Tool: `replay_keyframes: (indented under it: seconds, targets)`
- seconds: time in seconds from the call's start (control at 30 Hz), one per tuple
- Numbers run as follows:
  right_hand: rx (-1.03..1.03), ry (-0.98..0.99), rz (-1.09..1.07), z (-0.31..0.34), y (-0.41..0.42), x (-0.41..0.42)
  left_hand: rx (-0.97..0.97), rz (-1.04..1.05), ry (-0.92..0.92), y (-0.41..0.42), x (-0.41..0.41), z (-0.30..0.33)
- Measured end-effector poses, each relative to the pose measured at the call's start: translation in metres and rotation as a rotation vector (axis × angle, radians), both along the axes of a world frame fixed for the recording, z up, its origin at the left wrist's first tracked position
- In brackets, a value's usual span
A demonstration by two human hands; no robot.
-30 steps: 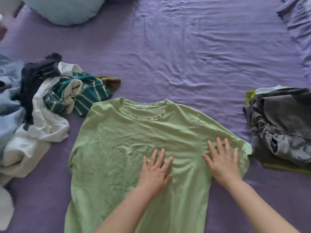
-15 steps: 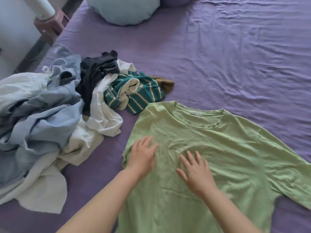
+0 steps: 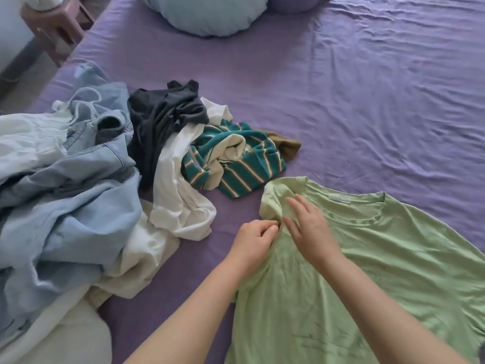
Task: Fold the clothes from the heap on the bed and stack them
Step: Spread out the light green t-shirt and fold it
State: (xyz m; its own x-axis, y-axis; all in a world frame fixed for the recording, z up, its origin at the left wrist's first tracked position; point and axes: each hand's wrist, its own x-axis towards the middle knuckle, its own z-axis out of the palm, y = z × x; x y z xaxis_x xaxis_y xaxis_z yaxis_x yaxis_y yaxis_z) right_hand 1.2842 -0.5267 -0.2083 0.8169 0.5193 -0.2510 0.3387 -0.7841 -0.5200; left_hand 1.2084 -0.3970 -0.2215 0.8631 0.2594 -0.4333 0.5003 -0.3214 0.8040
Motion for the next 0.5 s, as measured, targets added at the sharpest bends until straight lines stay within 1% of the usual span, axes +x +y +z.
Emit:
replay_keyframes:
  seconds: [0.03,0.07,0.1,0.13,0.17,0.23,0.27,0.33,0.4,0.5]
  targets:
    - [0.023,-0.018,-0.005,0.001,0.007,0.011,0.071,0.001,-0.048,0.001,0.002,-0.003]
    - [0.033,-0.029,0.010,0.001,0.015,0.021,0.103,0.045,-0.076,0.003,0.005,-0.006]
    - [0.041,-0.021,0.029,-0.001,0.022,0.030,0.085,0.122,-0.089,0.007,0.008,-0.009]
    - [0.050,0.007,0.041,-0.004,0.029,0.037,0.020,0.221,-0.083,0.011,0.012,-0.011]
    - [0.062,0.049,0.045,-0.008,0.036,0.043,-0.088,0.314,-0.056,0.014,0.015,-0.012]
    - [0.090,0.137,0.036,-0.015,0.048,0.050,-0.301,0.403,0.031,0.018,0.022,-0.012]
    - [0.107,0.172,0.028,-0.018,0.052,0.053,-0.358,0.399,0.082,0.019,0.026,-0.013]
    - [0.136,0.225,0.023,-0.022,0.056,0.055,-0.407,0.372,0.136,0.021,0.031,-0.015]
    - [0.146,0.247,0.056,-0.019,0.056,0.056,-0.418,0.321,0.099,0.021,0.032,-0.012]
    - [0.106,0.245,0.123,-0.011,0.049,0.061,-0.430,0.262,-0.003,0.029,0.030,-0.004]
